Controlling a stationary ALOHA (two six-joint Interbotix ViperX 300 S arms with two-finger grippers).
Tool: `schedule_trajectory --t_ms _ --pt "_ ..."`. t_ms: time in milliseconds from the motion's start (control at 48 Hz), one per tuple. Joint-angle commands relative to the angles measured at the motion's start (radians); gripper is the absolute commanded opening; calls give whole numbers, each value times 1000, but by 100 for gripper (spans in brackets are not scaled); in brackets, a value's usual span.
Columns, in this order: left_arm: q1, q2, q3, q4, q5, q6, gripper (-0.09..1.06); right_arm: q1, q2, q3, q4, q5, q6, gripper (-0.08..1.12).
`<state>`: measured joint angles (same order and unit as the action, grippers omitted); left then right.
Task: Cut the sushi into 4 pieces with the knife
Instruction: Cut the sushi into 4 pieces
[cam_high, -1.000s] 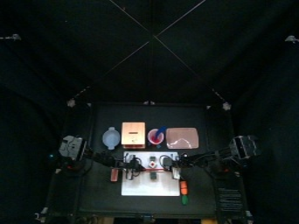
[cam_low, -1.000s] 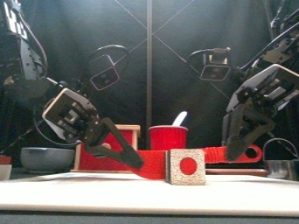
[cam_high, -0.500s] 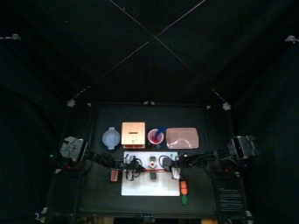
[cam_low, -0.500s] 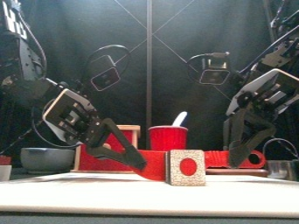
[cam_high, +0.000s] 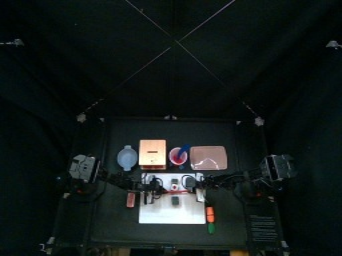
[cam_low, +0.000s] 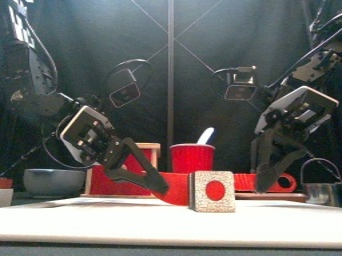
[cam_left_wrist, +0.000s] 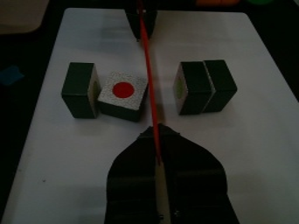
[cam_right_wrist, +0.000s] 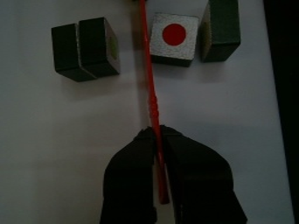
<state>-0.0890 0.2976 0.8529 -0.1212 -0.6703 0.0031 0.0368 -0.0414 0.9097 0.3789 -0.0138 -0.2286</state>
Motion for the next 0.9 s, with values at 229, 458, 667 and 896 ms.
schedule_trajectory --t_ms 229,458,667,896 --pt "-35 -176 -8 58 -2 5 29 12 -161 -44 0 55 -2 7" --pt "-91 -163 -15 87 -3 -2 29 69 -202 -17 11 21 0 7" --pt "-118 -107 -32 74 -2 -8 29 86 -164 -8 32 -6 0 7" --pt "-124 -57 -48 66 -3 -9 29 89 -94 -11 41 -6 0 7"
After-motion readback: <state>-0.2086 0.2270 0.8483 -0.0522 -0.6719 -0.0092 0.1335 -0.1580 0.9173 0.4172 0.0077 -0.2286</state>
